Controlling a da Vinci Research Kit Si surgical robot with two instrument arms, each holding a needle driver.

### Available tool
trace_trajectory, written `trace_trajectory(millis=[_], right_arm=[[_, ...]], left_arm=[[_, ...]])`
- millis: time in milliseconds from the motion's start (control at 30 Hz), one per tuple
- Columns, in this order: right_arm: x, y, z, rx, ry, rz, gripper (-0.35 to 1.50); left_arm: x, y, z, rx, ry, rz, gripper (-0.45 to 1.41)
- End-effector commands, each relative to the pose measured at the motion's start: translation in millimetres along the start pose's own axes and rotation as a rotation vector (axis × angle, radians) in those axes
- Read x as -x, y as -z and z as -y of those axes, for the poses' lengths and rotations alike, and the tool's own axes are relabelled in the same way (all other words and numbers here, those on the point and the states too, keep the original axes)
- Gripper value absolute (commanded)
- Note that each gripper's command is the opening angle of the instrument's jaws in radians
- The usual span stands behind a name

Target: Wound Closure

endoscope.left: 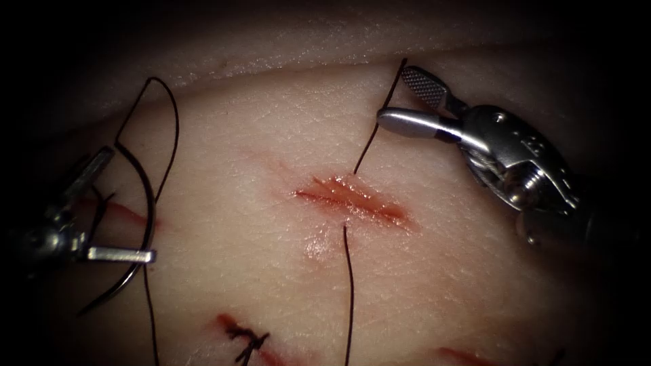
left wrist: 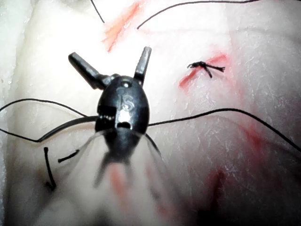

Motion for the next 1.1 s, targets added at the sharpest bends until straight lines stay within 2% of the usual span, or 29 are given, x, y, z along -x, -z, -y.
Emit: trace_trajectory(millis=[33, 133, 267, 367, 467, 500, 567, 600, 633, 667, 833, 967, 1100], right_arm=[[-0.3, -0.2, 1.1, -0.017, -0.001, -0.003, 1.43], [-0.6, 0.9, 2.4, -0.038, -0.008, -0.022, 1.41], [-0.6, 2.6, 3.8, -0.064, -0.009, -0.029, 1.35], [-0.4, 3.8, 4.3, -0.071, 0.005, -0.026, 1.33], [0.1, 4.9, 4.7, -0.077, 0.068, -0.002, 1.31], [0.4, 5.2, 4.8, -0.070, 0.114, 0.016, 1.25], [1.0, 6.1, 5.0, -0.069, 0.211, 0.106, 0.94], [1.3, 6.3, 5.1, -0.080, 0.268, 0.149, 0.56], [1.6, 6.6, 5.2, -0.093, 0.312, 0.179, 0.05], [1.9, 6.8, 5.3, -0.102, 0.349, 0.202, -0.18], [2.8, 7.3, 5.2, -0.101, 0.459, 0.249, -0.15], [2.9, 7.5, 4.8, -0.100, 0.477, 0.250, 0.52], [2.9, 7.5, 4.9, -0.093, 0.477, 0.253, 0.99]], left_arm=[[0.2, -0.6, -0.1, 0.005, 0.014, 0.018, 1.38], [0.3, 0.6, 0.5, 0.024, 0.046, 0.059, 1.40], [0.2, 3.0, 1.8, -0.003, 0.048, 0.095, 1.38], [-0.3, 3.9, 1.6, -0.030, 0.005, 0.123, 1.21], [-1.1, 3.3, 0.2, 0.011, -0.057, 0.098, 1.11], [-1.3, 2.9, -0.3, 0.029, -0.078, 0.085, 1.10], [-1.8, 1.6, -1.7, 0.079, -0.127, 0.056, 1.05], [-2.0, 1.0, -2.4, 0.098, -0.144, 0.045, 1.01], [-2.2, 0.3, -3.0, 0.119, -0.167, 0.036, 1.01], [-2.3, -0.6, -3.8, 0.142, -0.196, 0.022, 1.01], [-2.4, -4.6, -6.7, 0.229, -0.375, -0.035, 0.96], [-1.9, -7.4, -8.3, 0.272, -0.501, -0.083, 0.95], [-1.1, -9.7, -9.9, 0.300, -0.605, -0.125, 0.93]])
